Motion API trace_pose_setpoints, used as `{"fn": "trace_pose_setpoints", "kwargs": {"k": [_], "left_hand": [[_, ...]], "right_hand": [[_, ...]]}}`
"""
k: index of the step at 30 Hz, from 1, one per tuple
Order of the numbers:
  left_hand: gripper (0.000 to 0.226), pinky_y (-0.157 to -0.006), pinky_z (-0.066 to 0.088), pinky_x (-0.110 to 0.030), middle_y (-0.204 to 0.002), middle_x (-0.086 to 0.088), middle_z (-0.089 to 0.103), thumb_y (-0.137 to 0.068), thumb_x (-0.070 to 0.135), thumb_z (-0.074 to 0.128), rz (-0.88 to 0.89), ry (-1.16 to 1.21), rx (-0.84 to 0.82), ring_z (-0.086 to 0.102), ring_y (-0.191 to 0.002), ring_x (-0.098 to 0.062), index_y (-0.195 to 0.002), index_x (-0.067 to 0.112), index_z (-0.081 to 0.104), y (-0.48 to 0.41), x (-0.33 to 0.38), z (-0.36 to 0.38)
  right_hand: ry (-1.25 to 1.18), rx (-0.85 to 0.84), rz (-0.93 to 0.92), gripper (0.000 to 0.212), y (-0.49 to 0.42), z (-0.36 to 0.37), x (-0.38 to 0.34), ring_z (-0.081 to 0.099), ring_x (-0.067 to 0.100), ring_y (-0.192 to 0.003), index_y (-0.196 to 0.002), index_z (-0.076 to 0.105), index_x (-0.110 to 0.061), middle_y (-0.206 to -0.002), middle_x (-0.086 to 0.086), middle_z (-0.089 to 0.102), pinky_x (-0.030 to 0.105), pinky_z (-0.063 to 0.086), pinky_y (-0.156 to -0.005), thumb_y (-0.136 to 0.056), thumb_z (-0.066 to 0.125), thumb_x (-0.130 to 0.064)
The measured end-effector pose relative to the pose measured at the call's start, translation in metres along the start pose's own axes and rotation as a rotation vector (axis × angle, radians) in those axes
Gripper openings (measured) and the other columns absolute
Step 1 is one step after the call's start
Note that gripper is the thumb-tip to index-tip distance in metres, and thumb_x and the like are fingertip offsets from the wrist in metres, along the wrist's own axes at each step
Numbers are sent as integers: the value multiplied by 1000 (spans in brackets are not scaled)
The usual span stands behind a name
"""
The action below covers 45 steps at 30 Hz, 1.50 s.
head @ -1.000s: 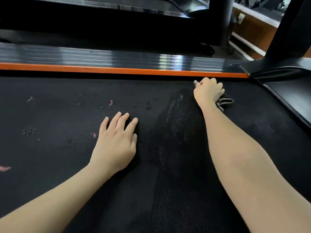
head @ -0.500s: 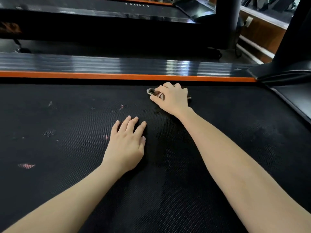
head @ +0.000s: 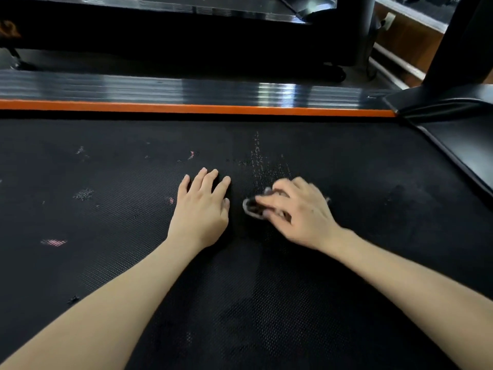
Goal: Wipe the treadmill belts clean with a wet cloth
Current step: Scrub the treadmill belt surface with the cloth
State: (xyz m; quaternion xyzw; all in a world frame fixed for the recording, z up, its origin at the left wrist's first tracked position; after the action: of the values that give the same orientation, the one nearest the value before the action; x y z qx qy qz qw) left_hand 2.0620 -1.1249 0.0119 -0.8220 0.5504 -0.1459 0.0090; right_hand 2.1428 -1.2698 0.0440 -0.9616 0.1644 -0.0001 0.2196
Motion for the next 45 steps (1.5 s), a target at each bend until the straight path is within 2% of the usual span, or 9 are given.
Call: {"fn": "trace_pose_setpoints", "kwargs": {"k": [6, 10, 14, 17, 23, 30, 35, 41, 45], "left_hand": [[49, -117, 3, -41, -154, -5, 25, -98, 32, 32, 0, -6, -29, 10, -145, -20, -146, 23, 31, -1, 0, 3], [49, -117, 3, -42, -154, -6, 25, -98, 30, 33, -7, -6, -38, 10, -145, -21, -147, 22, 30, -1, -1, 2], [49, -117, 4, -43, -154, -7, 25, -99, 28, 33, -3, 4, -39, 11, -145, -23, -147, 20, 31, 1, 1, -1], [48, -117, 5, -44, -153, -9, 27, -99, 28, 34, 2, 7, -44, 13, -144, -25, -146, 18, 32, 2, 1, -4], [43, -109, 26, -43, -133, -16, 51, -90, 22, 44, -3, 178, 137, 43, -125, -35, -130, 11, 56, 32, -6, -53], [50, -112, 19, -49, -136, -14, 51, -89, 34, 33, -11, 64, 107, 37, -133, -36, -126, 14, 59, 168, -64, -97], [58, -116, 6, -45, -149, -12, 36, -90, 40, 24, -101, -22, -31, 21, -142, -31, -141, 20, 44, 203, -99, -83], [62, -115, 9, -47, -147, -15, 39, -90, 42, 21, -113, -74, -53, 25, -140, -35, -142, 15, 42, 215, -118, -74], [60, -114, 15, -49, -143, -17, 43, -92, 40, 21, -86, -63, -60, 30, -137, -36, -139, 11, 46, 216, -115, -71]], "right_hand": [[148, 11, 509, 26, -59, 28, 73, 48, 31, -100, -108, 70, -26, -117, 5, 53, 41, 42, -82, -92, 54, -38], [19, 87, 349, 29, -13, 4, 1, 51, 31, -82, -100, 73, -20, -100, 6, 58, 44, 48, -68, -85, 53, -36], [-175, -87, 103, 32, 78, -28, -98, 50, 25, -84, -111, 69, -22, -106, 3, 58, 42, 44, -67, -89, 52, -38], [-199, -146, 10, 28, 106, -42, -112, 51, 25, -85, -110, 69, -22, -108, 6, 59, 43, 45, -68, -91, 54, -35], [-159, -112, 47, 26, 105, -38, -106, 54, 28, -81, -106, 72, -21, -104, 11, 60, 43, 46, -69, -89, 56, -31], [-129, -12, 344, 36, 106, -43, -130, 55, 32, -77, -99, 75, -23, -97, 8, 61, 46, 49, -64, -82, 50, -41], [-298, -204, 83, 36, 117, -35, -222, 53, 28, -80, -103, 74, -27, -101, 5, 59, 39, 45, -67, -83, 49, -45], [-249, -266, 138, 33, 166, -69, -132, 53, 27, -83, -104, 73, -31, -104, 7, 60, 49, 50, -73, -80, 55, -43], [-322, -240, 151, 32, 148, -58, -162, 47, 19, -87, -101, 75, -28, -100, 6, 58, 45, 45, -77, -79, 57, -43]]}}
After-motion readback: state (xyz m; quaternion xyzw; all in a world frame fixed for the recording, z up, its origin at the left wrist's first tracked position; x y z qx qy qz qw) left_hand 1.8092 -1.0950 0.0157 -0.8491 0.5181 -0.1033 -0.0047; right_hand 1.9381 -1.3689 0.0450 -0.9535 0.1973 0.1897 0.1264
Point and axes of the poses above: each hand's wrist, its own y-axis away from the middle knuckle, its own z-axis out of the palm, x = y × z, the point moved 8 cm from there along -y, towards the middle knuckle
